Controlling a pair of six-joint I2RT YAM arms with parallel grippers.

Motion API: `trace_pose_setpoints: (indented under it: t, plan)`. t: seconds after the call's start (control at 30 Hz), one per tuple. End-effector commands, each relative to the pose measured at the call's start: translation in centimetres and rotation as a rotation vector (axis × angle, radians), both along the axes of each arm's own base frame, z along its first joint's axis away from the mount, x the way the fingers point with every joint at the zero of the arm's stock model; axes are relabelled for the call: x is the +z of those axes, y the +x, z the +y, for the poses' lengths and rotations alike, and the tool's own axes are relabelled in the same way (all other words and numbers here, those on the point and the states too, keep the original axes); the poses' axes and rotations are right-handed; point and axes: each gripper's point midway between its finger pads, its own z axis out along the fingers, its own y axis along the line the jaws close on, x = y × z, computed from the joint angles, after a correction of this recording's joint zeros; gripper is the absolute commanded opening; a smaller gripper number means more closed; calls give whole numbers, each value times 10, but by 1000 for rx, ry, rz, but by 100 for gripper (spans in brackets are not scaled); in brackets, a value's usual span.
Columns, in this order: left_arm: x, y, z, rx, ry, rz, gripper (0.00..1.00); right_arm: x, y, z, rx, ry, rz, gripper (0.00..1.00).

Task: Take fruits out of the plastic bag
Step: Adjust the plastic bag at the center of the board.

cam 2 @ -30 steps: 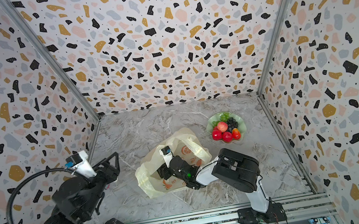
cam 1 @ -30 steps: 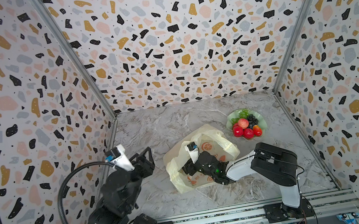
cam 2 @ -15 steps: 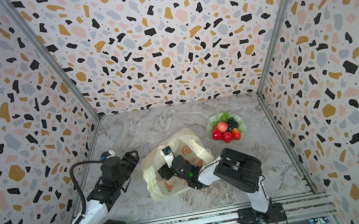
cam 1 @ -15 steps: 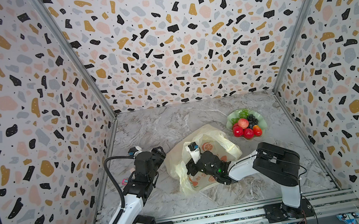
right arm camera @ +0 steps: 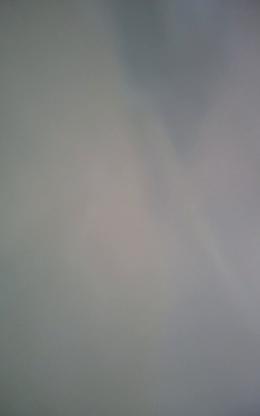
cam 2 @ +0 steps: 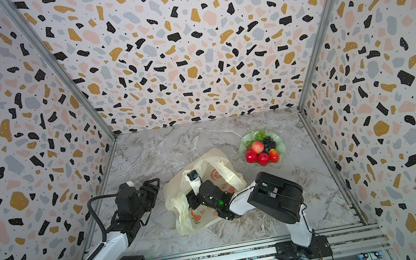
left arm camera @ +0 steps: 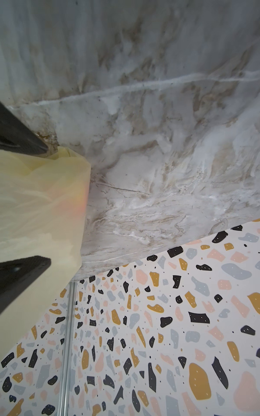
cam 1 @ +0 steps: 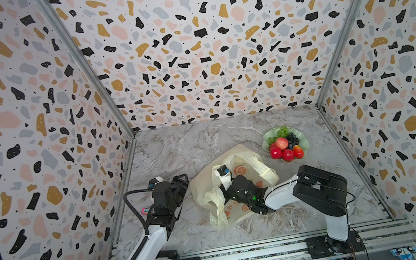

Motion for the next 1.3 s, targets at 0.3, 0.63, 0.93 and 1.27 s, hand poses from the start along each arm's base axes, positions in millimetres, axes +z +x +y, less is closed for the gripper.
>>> trace_pose_setpoints:
  t: [0.3,0.63,0.93,1.27]
  plan:
    - [9,22,-32,-139,-130,-97,30,24,3,4,1,27,-36,62]
    - [76,40,-46,-279,-7,-288,0,24,8,-10,-52,1,-53,62]
    - [103,17,-64,-478,218,-340,0,2,29,-45,-168,-16,11,67]
    - [82,21,-52,-391,175,-221,0,2,41,-62,-220,-18,8,68]
